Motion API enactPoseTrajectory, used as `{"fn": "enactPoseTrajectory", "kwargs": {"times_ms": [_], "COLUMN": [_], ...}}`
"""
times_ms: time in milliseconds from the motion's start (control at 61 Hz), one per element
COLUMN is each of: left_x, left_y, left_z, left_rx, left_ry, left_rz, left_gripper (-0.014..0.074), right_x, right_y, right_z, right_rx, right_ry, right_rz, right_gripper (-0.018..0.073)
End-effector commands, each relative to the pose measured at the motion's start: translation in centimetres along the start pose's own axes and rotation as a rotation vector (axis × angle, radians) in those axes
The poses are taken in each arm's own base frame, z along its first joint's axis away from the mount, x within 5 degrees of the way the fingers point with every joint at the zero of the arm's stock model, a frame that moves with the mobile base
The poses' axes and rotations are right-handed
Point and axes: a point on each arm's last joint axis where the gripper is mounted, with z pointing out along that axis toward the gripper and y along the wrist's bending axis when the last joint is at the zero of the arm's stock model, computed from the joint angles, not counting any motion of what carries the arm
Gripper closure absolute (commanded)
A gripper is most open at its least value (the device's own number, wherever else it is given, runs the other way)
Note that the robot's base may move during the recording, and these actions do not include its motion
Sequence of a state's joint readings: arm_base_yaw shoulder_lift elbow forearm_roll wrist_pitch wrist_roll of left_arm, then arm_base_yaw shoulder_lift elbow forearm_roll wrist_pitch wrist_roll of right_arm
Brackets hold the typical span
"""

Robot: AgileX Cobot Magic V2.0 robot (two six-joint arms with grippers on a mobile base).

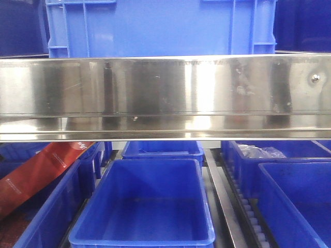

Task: Place cylindrical capacitor in blue bin on shelf

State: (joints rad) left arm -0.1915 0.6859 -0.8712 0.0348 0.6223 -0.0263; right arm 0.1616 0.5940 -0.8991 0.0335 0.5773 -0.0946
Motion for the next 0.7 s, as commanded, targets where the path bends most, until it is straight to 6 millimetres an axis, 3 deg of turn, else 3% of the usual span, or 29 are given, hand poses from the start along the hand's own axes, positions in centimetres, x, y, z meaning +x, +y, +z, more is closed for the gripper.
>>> {"fn": "enactPoseTrajectory", "kwargs": {"times_ms": [0, 689], "left_x": [-0.25, -0.86], "left_y": [-0.10, -0.13], "left_z": [-0.15, -0.07], "left_rx": [0.008, 0.012], "left_ry": [-0.028, -0.074], "left_rz": [-0.008, -0.008], "left_gripper": [0.0707, 0.0707], "right_x": [-0.44, -0.44], "right_y": [-0.06, -0.06], "right_z": [-0.08, -0.08], "right_rx": [0.006, 0.006], "right_ry": [-0.036, -0.036], "right_rz": [-0.008, -0.008], "right_gripper": [0.0721, 0.0721]}}
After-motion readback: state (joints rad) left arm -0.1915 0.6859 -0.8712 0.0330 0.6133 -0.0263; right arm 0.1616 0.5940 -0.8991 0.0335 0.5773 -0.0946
